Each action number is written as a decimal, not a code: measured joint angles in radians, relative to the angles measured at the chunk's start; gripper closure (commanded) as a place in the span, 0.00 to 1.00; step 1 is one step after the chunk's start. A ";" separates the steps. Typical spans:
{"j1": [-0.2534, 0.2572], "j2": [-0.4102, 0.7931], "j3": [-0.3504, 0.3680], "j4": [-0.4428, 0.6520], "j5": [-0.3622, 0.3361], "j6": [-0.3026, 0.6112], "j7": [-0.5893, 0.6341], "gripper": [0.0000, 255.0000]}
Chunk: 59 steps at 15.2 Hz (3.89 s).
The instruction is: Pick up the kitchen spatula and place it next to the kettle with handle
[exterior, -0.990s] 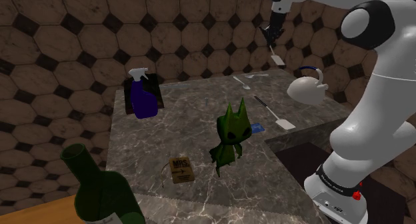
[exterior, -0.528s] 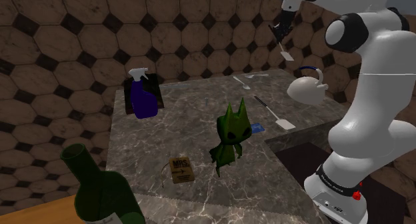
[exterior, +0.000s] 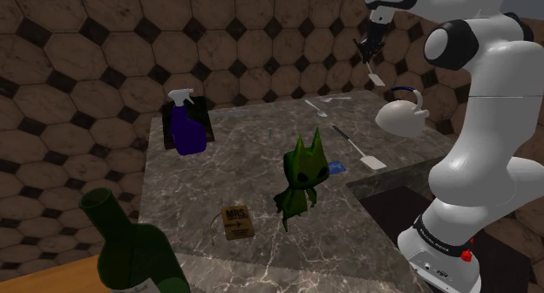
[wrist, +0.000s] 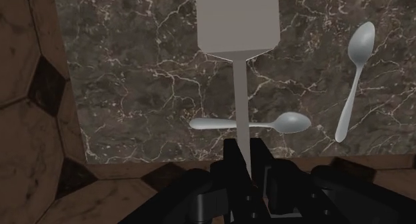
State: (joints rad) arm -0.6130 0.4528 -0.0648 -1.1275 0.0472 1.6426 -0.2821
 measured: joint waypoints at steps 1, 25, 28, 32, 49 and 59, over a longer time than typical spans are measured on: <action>0.001 -0.002 0.000 -0.015 0.000 0.013 0.001 1.00; 0.008 -0.017 0.002 -0.366 0.002 0.350 -0.008 1.00; 0.008 -0.004 0.003 -0.385 0.003 0.381 -0.008 1.00; 0.008 0.011 0.003 -0.417 0.005 0.428 -0.010 1.00; 0.007 0.045 0.005 -0.467 0.008 0.512 -0.014 0.00; 0.007 -0.008 0.003 -0.421 0.004 0.415 -0.011 0.00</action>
State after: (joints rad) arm -0.6057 0.4451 -0.0622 -1.5487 0.0510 2.0572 -0.2933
